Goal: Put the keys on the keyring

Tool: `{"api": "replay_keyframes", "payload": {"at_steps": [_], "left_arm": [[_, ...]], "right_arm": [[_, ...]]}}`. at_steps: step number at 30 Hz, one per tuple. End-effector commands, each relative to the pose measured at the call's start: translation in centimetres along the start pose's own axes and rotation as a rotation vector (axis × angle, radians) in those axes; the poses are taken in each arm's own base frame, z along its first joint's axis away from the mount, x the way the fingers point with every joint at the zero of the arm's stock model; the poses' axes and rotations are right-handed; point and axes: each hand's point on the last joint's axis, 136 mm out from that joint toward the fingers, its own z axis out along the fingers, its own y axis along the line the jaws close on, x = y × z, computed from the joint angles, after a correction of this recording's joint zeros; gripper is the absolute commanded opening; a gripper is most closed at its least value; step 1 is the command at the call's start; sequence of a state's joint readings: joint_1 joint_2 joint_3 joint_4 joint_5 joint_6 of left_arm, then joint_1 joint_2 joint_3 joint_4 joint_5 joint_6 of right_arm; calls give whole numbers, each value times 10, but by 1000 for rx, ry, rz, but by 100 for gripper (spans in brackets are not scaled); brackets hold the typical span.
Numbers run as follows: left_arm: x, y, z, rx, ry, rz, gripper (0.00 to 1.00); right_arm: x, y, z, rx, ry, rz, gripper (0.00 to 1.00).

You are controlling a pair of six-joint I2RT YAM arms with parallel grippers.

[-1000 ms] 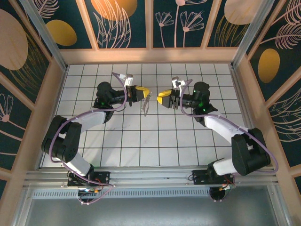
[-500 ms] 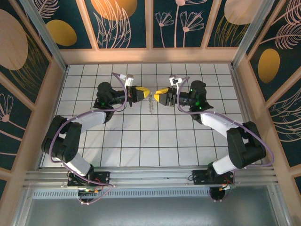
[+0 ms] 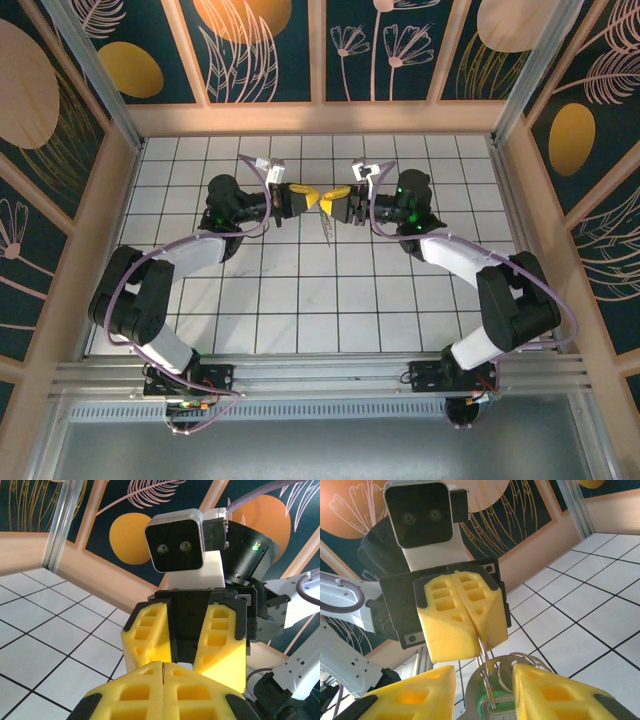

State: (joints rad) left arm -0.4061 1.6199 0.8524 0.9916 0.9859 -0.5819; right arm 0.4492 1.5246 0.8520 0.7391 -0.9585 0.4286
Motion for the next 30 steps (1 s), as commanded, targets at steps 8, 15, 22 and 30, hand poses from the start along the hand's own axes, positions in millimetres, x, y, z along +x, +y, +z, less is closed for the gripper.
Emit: {"api": "replay_keyframes", "payload": {"at_steps": [8,15,22,30], "left_arm": [[-9,-16,1,39,-22,44,0],[-10,-15,2,39,-24,41,0],[-12,-6,6,-11,22,76,20],[-15,10,6,-60,110,134,36]], "right_arm": [[-17,11,9,-47,-21,-62,17],[-11,10,9,-49,-1,-63,0],[-7,-3,8,-22,62,-78,0],[-11,-29,2,6,160,-71,0]]}}
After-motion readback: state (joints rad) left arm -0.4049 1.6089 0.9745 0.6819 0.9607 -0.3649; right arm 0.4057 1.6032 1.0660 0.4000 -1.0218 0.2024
